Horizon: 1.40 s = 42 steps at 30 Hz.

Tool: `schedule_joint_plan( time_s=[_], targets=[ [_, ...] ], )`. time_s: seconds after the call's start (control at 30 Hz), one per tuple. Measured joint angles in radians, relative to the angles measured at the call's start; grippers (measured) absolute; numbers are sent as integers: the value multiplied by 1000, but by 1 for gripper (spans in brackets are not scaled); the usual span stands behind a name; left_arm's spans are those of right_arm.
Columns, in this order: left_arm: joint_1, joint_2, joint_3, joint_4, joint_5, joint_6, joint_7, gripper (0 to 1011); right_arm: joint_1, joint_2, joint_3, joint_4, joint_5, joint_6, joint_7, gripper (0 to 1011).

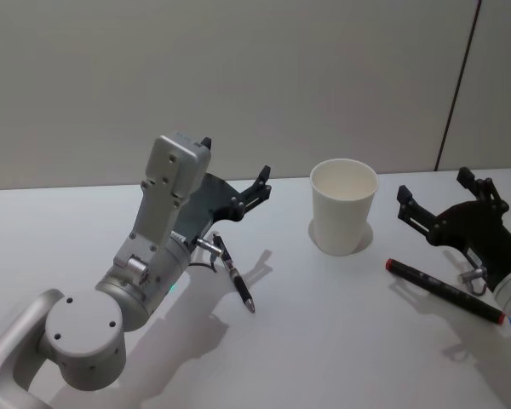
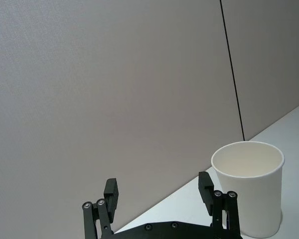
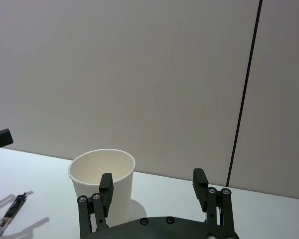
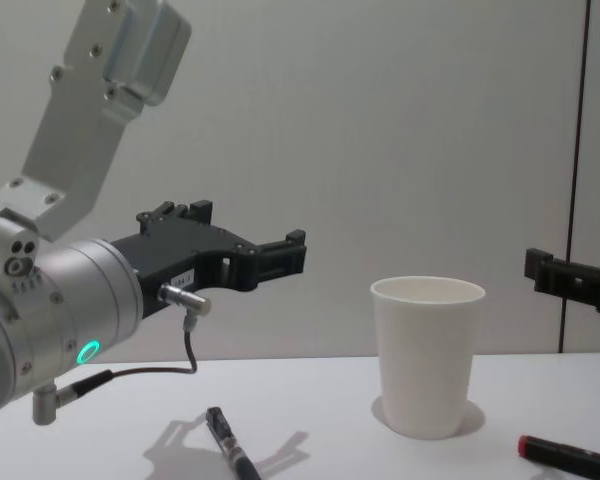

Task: Place the pen into the pen holder.

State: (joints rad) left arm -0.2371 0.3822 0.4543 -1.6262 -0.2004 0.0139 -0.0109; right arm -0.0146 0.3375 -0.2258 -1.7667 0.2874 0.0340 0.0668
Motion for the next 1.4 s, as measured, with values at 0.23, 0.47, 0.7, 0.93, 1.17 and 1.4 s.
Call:
schedule_joint_plan(
  time_s=[0.23,0.47,0.7,0.93,1.17,1.4],
  targets=[
    [0,0,0,0,0,0,0,1001,0,0,0,0,0,0,0,1001],
    [0,0,0,0,0,0,0,1000,0,0,0,0,0,0,0,1001],
    [0,0,0,0,0,0,0,1001,0,0,0,0,0,0,0,1001],
    [0,0,0,0,0,0,0,1001,0,0,0,0,0,0,0,1001],
    [0,0,0,0,0,0,0,1001,0,0,0,0,0,0,0,1001],
    [0,0,0,0,0,0,0,1001,-3,12,9,-1,2,3,11,1001]
  ],
)
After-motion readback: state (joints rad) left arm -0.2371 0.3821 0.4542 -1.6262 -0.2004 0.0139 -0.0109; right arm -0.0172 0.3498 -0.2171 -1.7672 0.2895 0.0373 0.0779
